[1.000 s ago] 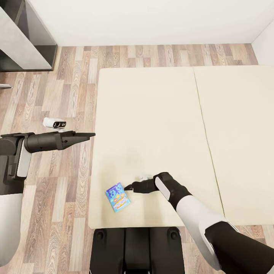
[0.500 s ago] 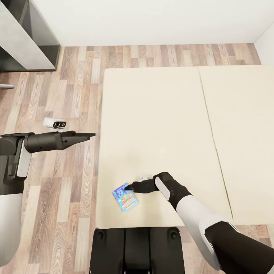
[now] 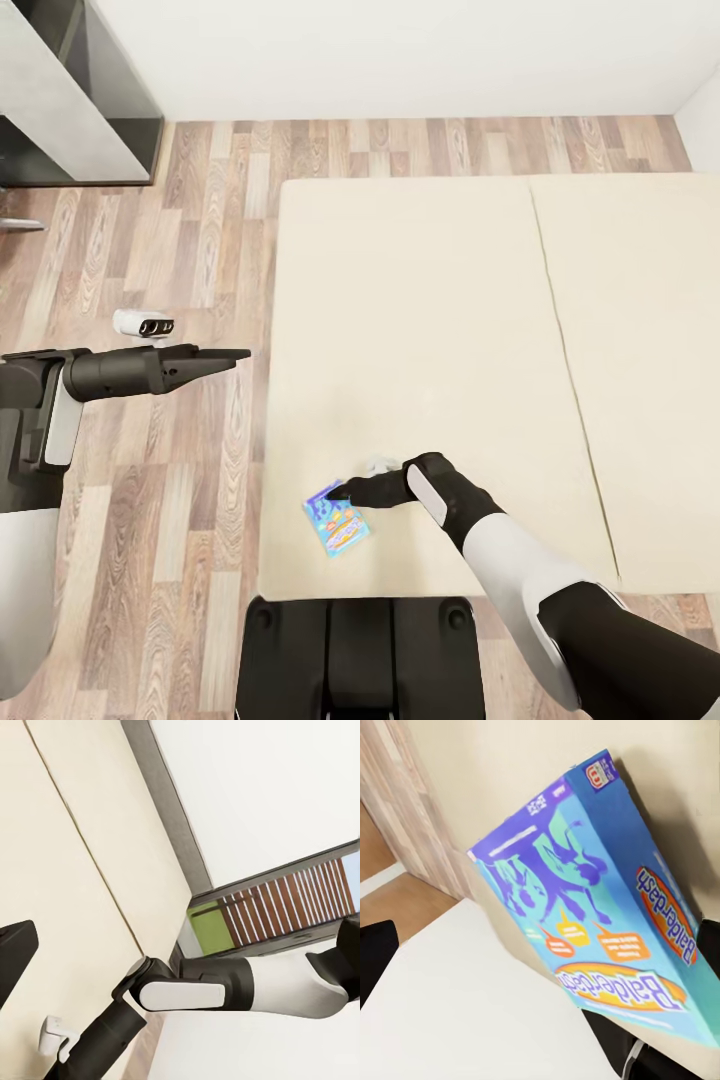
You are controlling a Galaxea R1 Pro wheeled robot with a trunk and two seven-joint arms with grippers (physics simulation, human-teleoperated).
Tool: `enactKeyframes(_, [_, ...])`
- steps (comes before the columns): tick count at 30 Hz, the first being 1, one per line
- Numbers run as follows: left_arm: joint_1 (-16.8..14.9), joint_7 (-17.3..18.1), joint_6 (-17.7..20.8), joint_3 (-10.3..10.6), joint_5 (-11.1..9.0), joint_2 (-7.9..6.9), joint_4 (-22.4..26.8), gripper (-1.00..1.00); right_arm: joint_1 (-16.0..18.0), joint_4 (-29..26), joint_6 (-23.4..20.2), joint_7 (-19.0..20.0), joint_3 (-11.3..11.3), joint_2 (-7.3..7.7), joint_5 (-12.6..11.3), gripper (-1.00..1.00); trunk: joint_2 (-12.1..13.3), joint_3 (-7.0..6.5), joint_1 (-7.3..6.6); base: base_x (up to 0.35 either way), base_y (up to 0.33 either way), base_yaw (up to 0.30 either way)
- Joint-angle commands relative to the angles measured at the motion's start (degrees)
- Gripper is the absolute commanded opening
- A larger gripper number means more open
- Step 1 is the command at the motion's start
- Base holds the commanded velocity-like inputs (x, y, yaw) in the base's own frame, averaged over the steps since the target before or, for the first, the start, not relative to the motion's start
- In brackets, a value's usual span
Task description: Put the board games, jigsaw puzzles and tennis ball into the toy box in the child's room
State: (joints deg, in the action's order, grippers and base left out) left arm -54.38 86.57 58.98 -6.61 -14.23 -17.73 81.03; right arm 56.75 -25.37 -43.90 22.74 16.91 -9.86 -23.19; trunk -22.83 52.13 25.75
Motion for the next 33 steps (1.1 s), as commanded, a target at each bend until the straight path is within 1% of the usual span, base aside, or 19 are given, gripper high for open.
enactKeyframes(1, [0.0,0.2,0.6,0.0,0.0,-0.02,0.0,1.00,0.0,0.0,-0.1,0.2,0.1,0.03,0.1,1.00,-0.1,0.06,0.03,0.000,0.068,0.147])
enactKeyframes(5, [0.0,0.2,0.6,0.0,0.0,-0.02,0.0,1.00,0.0,0.0,-0.1,0.2,0.1,0.13,0.1,1.00,-0.1,0.06,0.03,0.000,0.146,0.168])
enactKeyframes(9, [0.0,0.2,0.6,0.0,0.0,-0.02,0.0,1.00,0.0,0.0,-0.1,0.2,0.1,0.16,0.1,1.00,-0.1,0.06,0.03,0.000,0.070,0.058])
enactKeyframes(24, [0.0,0.2,0.6,0.0,0.0,-0.02,0.0,1.00,0.0,0.0,-0.7,0.2,0.1,0.22,0.2,1.00,-0.1,0.06,0.03,0.000,0.040,0.004])
enactKeyframes(27, [0.0,0.2,0.6,0.0,0.0,-0.02,0.0,1.00,0.0,0.0,-0.9,0.2,0.1,0.58,0.3,1.00,-0.1,0.06,0.03,0.000,0.001,0.000])
enactKeyframes(33, [0.0,0.2,0.6,0.0,0.0,-0.02,0.0,1.00,0.0,0.0,-1.0,0.2,0.1,0.77,0.4,1.00,-0.1,0.06,0.03,0.000,0.000,0.000])
